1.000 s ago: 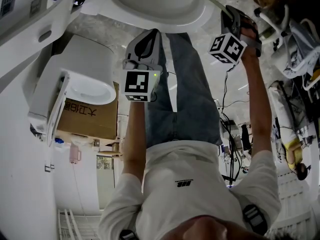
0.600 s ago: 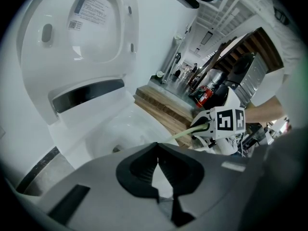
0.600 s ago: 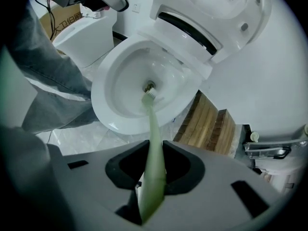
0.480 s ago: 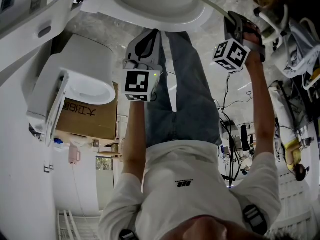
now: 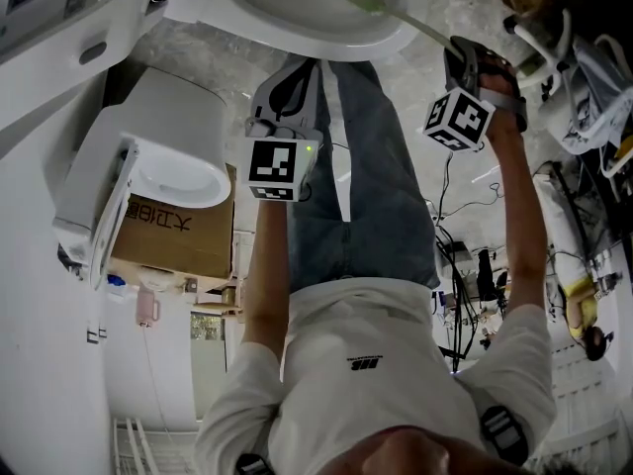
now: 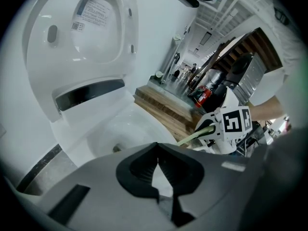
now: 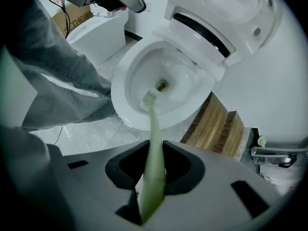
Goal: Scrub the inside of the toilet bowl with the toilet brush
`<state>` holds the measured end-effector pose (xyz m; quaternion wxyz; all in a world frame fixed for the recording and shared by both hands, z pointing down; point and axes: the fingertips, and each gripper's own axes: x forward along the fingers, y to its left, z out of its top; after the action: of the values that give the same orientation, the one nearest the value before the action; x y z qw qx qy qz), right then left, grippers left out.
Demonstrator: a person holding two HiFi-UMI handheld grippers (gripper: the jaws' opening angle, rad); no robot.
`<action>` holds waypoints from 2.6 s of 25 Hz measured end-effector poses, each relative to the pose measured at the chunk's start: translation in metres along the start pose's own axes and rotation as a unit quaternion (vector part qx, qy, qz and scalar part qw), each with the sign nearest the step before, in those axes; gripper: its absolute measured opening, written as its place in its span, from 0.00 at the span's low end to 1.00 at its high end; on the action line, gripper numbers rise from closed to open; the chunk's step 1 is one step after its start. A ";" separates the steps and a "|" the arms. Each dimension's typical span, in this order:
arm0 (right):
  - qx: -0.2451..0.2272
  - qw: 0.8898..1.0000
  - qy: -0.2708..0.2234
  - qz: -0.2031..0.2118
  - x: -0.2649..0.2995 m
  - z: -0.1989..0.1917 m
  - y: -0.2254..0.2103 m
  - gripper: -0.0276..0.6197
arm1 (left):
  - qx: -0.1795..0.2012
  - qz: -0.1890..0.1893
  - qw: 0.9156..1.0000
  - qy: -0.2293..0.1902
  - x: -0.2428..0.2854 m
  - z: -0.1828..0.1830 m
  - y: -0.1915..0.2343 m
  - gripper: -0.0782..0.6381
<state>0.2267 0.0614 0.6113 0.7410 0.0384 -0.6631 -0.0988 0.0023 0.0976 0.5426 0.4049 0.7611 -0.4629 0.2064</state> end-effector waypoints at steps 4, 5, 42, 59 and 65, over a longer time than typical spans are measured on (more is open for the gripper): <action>-0.010 1.000 -0.001 0.017 -0.004 0.006 0.008 0.16 | -0.002 -0.001 1.000 0.000 -0.003 -0.003 0.001 0.12; -0.011 1.000 -0.002 0.020 -0.005 0.008 0.010 0.16 | -0.002 -0.002 1.000 0.000 -0.003 -0.003 0.001 0.12; 0.037 0.998 0.015 0.045 0.039 0.079 0.011 0.16 | -0.008 -0.004 1.000 0.012 0.012 0.001 0.035 0.12; 0.038 0.998 0.045 0.028 0.083 0.106 -0.020 0.16 | -0.011 0.003 1.000 0.012 0.020 0.008 0.064 0.12; 0.052 0.997 0.050 0.022 0.102 0.118 -0.027 0.16 | -0.009 0.004 1.000 0.011 0.019 0.008 0.066 0.12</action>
<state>0.1173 0.0240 0.7194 0.7724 0.0669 -0.6299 -0.0456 -0.0462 0.0646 0.5785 0.4159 0.7534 -0.4631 0.2119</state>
